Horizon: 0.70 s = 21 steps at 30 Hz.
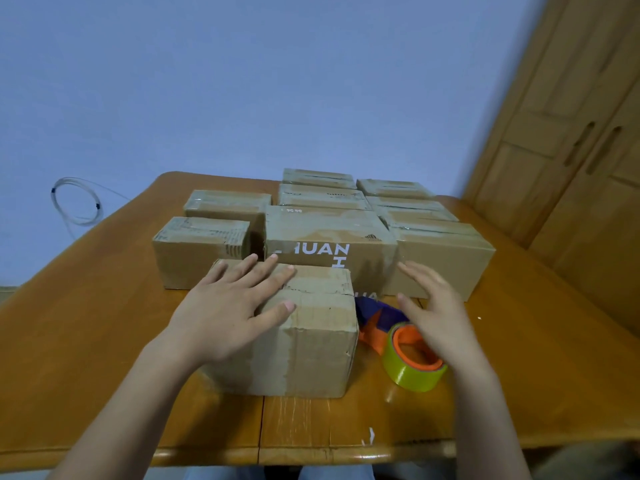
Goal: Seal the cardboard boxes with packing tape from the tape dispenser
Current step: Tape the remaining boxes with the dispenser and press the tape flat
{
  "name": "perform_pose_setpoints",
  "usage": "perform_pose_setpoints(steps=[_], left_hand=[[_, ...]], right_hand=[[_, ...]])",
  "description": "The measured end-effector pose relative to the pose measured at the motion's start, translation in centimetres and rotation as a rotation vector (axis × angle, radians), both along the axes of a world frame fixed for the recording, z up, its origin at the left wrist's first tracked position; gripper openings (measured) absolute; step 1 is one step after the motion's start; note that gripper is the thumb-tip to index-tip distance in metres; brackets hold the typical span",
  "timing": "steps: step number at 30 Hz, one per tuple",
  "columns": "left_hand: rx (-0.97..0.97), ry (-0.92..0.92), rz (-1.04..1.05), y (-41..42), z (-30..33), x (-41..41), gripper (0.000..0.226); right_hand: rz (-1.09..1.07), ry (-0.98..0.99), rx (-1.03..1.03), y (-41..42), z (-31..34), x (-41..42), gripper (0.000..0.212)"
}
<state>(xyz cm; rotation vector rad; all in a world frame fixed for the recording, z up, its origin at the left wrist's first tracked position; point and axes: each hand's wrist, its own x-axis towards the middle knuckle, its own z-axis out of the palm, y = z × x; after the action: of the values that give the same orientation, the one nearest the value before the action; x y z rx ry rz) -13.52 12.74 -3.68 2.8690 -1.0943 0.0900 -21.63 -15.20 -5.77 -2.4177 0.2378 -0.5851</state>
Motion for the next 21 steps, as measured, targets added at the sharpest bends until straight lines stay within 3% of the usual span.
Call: perform_pose_setpoints(steps=[3, 6, 9, 12, 14, 18, 21], left_hand=[[-0.016, -0.001, -0.004, 0.0, -0.1, 0.0, 0.079], [-0.029, 0.02, -0.007, 0.0, 0.0, 0.1, 0.079], [-0.056, 0.068, -0.012, 0.1, 0.1, 0.4, 0.086], [-0.242, 0.234, -0.016, 0.4, 1.3, 0.8, 0.089], [-0.441, 0.283, 0.021, 0.3, 2.7, 0.5, 0.072], [-0.891, 0.279, 0.053, -1.1, 4.5, -0.5, 0.015], [-1.13, 0.496, -0.003, -2.9, 6.0, -1.6, 0.031]], right_hand=[[-0.062, 0.574, -0.233, -2.9, -0.9, 0.5, 0.065], [-0.112, 0.712, -0.225, -3.0, -2.3, 1.5, 0.067], [-0.183, 0.583, -0.333, -2.5, -3.6, 2.0, 0.051], [-0.242, 0.367, -0.331, -3.1, -4.5, 1.5, 0.041], [-0.267, 0.13, -0.281, -3.8, -4.0, 1.0, 0.039], [-0.185, -0.319, -0.149, -3.7, 0.0, -0.4, 0.048], [-0.057, -0.531, -0.162, -2.2, 4.0, -0.8, 0.061]])
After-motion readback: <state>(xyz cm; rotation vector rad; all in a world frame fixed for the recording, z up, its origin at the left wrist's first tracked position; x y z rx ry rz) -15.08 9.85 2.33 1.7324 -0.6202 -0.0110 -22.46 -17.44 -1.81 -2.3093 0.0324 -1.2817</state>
